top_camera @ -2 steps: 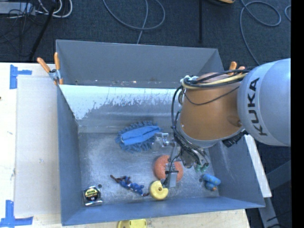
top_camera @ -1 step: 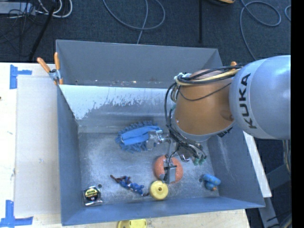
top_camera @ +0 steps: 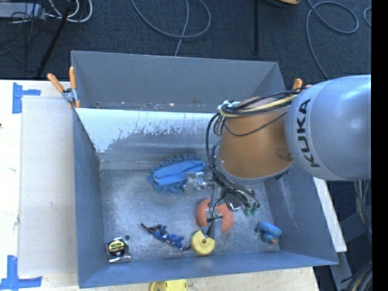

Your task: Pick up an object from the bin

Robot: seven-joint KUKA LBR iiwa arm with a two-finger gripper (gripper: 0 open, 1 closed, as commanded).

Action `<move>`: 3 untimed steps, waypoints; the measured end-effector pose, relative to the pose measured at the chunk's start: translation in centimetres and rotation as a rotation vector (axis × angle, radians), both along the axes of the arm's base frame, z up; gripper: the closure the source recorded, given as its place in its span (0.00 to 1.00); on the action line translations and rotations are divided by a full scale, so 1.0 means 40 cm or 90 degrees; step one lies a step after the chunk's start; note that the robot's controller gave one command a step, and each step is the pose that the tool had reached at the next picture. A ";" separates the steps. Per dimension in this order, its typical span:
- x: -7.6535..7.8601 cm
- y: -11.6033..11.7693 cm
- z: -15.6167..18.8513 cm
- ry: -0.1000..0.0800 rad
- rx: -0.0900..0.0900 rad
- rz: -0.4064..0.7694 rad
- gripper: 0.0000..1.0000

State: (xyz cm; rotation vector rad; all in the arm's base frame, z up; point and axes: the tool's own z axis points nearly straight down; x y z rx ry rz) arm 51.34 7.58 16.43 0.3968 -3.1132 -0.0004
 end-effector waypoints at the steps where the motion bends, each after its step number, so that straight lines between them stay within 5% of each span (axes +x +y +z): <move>1: -0.042 0.007 -0.082 -0.001 0.000 0.085 0.00; 2: -0.019 0.012 -0.130 -0.001 0.001 0.034 0.00; 3: -0.068 0.008 -0.200 0.000 0.000 -0.022 0.00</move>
Offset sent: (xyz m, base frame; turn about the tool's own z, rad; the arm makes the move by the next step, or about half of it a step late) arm 0.0020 0.0074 -0.0637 0.0530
